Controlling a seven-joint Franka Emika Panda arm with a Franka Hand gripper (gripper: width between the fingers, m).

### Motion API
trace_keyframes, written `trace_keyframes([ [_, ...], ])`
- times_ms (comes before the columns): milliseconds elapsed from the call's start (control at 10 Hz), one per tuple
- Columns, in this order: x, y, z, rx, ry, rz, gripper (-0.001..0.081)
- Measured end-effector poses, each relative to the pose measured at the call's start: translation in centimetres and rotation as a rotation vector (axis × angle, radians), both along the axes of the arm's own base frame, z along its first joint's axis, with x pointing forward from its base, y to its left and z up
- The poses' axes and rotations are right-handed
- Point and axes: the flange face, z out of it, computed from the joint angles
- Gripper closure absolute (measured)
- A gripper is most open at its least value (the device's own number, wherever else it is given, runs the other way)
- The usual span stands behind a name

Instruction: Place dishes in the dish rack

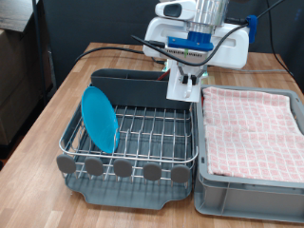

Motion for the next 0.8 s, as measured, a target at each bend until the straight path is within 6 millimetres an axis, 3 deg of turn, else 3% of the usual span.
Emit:
trace_keyframes([
  [800, 5.0, 0.6, -0.2, 0.014, -0.03, 0.0, 0.0736],
])
